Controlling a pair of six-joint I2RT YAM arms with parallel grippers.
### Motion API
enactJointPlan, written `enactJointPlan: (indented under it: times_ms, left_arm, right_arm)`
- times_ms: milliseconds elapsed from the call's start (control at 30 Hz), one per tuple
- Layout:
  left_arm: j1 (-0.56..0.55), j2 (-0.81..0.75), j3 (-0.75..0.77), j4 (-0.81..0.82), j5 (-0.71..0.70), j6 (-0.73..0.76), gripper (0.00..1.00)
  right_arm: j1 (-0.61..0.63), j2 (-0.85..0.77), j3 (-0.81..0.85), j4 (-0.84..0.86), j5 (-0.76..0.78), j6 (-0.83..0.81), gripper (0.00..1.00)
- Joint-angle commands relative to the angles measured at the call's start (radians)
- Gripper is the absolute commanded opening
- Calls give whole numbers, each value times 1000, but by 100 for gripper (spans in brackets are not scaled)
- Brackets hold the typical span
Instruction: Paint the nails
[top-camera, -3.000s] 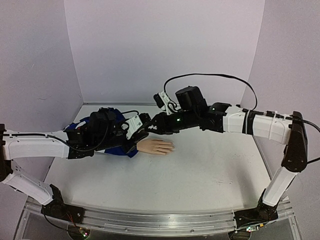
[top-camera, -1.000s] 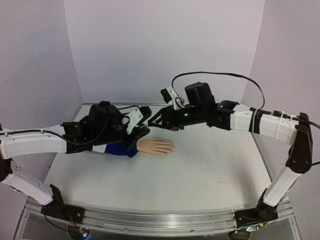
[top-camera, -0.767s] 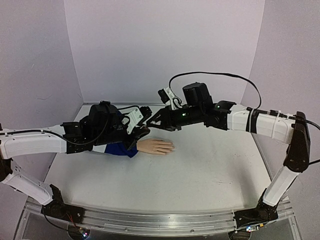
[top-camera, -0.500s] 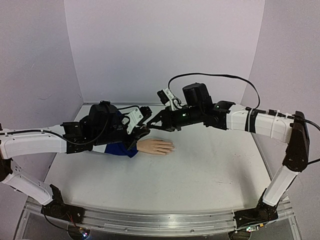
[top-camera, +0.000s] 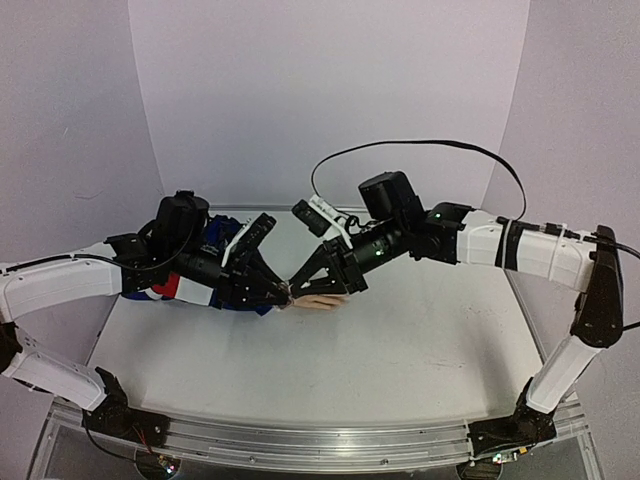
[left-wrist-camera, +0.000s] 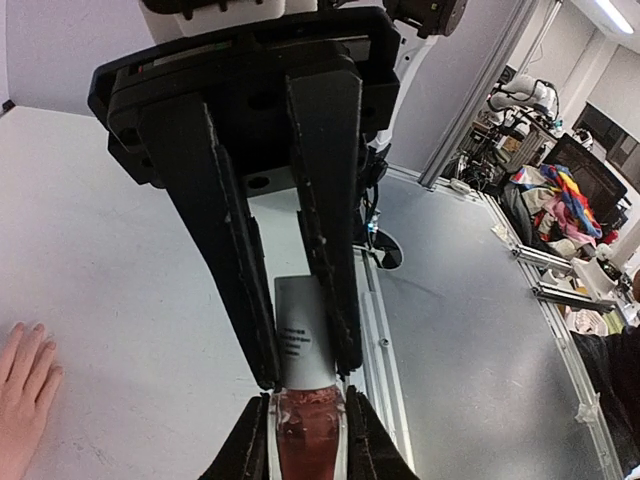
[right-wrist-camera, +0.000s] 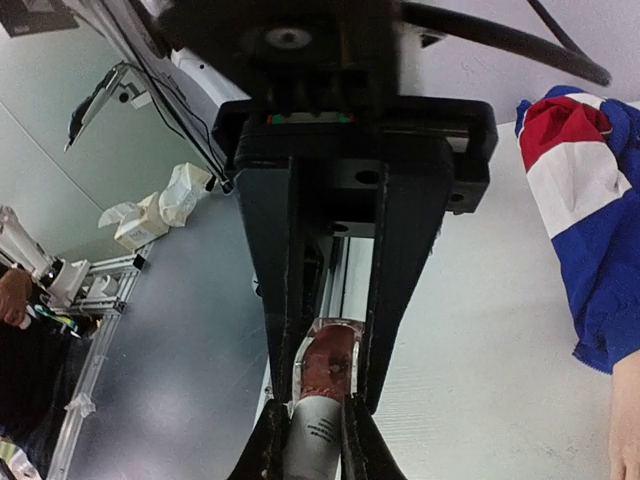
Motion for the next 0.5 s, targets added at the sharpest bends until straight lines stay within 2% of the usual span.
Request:
enactJointPlan:
  times_ms: [0, 100, 133, 267, 367, 467]
  left_arm:
    - [8, -34, 63, 105, 85, 34, 0]
    - [6, -49, 49, 104, -100, 85, 0]
    - [4, -56, 41, 104, -168, 108, 0]
    - [-19, -79, 11, 104, -429, 193, 0]
    - [-88, -70, 4, 104, -674, 268, 0]
    - [-164, -39, 12, 104, -865, 348, 0]
  right_arm:
    - [5, -47, 14, -145, 26, -118, 0]
    - [3, -71, 2, -132, 160, -74, 18]
    - [3, -84, -12, -109, 228, -44, 30]
    - [-18, -161, -109, 23, 467, 112, 61]
    - [-46, -214, -166, 90, 537, 228, 73]
    - [-52, -224, -167, 106, 568, 341, 77]
